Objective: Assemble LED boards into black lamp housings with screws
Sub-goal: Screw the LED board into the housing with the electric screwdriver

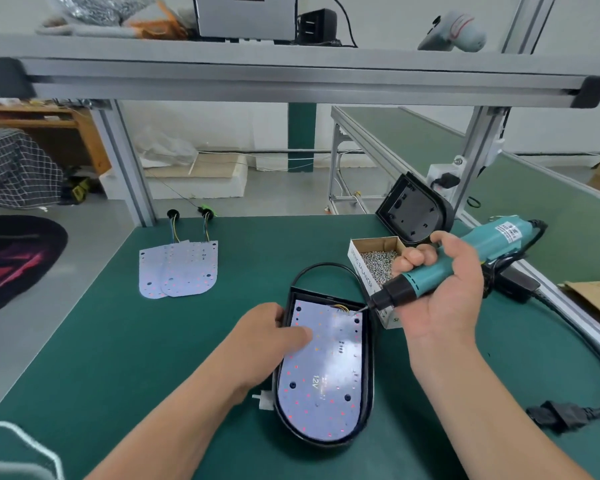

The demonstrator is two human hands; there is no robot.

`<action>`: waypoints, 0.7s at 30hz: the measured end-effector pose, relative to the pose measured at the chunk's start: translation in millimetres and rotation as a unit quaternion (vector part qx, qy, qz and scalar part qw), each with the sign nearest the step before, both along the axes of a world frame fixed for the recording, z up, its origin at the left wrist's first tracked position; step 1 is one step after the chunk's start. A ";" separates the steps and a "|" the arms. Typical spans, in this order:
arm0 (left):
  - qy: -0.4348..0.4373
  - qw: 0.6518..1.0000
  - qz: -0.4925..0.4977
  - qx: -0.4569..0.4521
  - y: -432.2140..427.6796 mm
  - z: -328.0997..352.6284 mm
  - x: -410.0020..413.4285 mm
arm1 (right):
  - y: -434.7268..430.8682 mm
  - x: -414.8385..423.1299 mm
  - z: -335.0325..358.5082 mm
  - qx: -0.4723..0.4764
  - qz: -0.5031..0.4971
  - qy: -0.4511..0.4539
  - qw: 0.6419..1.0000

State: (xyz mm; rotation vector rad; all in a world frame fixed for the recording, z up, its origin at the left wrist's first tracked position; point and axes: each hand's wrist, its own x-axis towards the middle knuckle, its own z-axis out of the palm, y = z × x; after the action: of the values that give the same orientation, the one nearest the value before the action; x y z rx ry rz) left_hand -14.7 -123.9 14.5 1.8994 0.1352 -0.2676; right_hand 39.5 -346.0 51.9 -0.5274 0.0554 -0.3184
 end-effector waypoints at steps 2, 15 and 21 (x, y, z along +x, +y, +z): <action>0.000 1.000 -0.002 -0.007 -3.6 0.5 -3.6 | 1.8 -0.7 -0.1 -0.007 0.004 -0.008 1.000; 0.008 1.000 -0.008 0.005 -22.3 -2.0 -12.0 | 32.3 -10.4 -2.8 -0.088 0.043 -0.042 0.994; -0.004 1.000 -0.011 0.016 -21.4 -4.6 -10.0 | 39.1 -13.6 -4.3 -0.120 0.048 -0.056 0.990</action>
State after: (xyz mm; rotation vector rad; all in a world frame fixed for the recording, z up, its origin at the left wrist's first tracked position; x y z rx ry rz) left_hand -24.7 -145.3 9.9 1.9339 0.1136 -0.2737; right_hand 25.9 -306.8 47.6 -0.7473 -0.1192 -0.2611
